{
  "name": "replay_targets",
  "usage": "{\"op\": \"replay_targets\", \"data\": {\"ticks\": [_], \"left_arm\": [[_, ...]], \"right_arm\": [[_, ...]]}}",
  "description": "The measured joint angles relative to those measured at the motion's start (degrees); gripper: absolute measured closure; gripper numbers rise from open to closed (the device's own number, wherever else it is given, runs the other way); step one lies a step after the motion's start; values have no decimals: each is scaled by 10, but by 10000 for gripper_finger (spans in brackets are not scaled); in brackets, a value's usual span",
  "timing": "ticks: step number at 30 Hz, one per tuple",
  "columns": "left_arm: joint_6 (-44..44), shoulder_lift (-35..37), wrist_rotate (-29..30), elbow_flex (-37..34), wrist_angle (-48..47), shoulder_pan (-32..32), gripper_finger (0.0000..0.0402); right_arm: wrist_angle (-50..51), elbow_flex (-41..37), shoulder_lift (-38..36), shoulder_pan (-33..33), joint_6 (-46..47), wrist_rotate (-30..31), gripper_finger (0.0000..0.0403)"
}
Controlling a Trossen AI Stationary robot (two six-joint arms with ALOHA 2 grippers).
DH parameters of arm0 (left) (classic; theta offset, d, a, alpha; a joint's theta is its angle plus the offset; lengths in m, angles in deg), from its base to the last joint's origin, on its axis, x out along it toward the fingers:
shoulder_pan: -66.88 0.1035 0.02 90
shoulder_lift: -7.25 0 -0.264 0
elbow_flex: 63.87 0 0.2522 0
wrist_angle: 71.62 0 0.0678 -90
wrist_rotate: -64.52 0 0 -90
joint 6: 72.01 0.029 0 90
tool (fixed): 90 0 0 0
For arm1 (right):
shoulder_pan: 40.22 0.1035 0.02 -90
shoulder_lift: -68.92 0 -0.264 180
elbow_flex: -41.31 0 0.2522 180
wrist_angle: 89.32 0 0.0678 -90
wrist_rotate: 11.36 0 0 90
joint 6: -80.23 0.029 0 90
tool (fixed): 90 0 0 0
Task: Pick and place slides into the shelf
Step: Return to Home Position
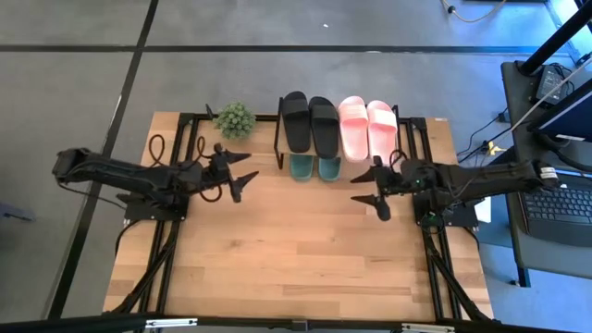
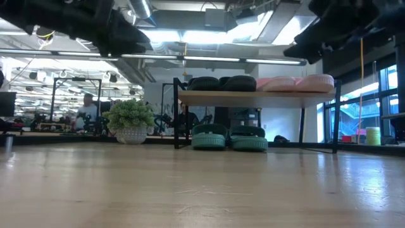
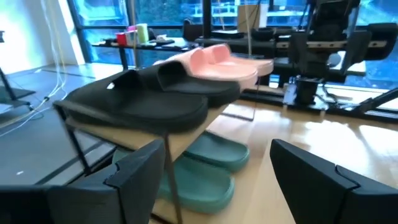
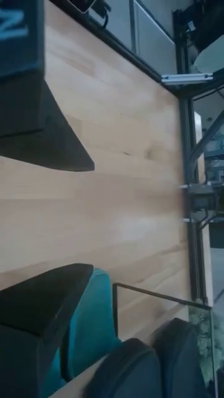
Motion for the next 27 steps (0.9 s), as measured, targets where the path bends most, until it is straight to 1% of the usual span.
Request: {"op": "replay_targets", "data": {"ticks": [5,11,15,22,27], "left_arm": [[0,57,24,-52,17,1,117],[0,134,32,-110,29,1,117],[-1,175,32,-142,29,1,117],[0,232,44,-172,27,1,117],[0,256,50,-187,26,1,117]], "right_arm": [[-19,-57,-44,0,3,-1,147],[-95,-118,-76,0,9,-30,147],[-134,-152,-91,0,9,-31,147],[-154,-197,-127,0,9,-31,147],[-154,-225,-175,0,14,-31,147]]}}
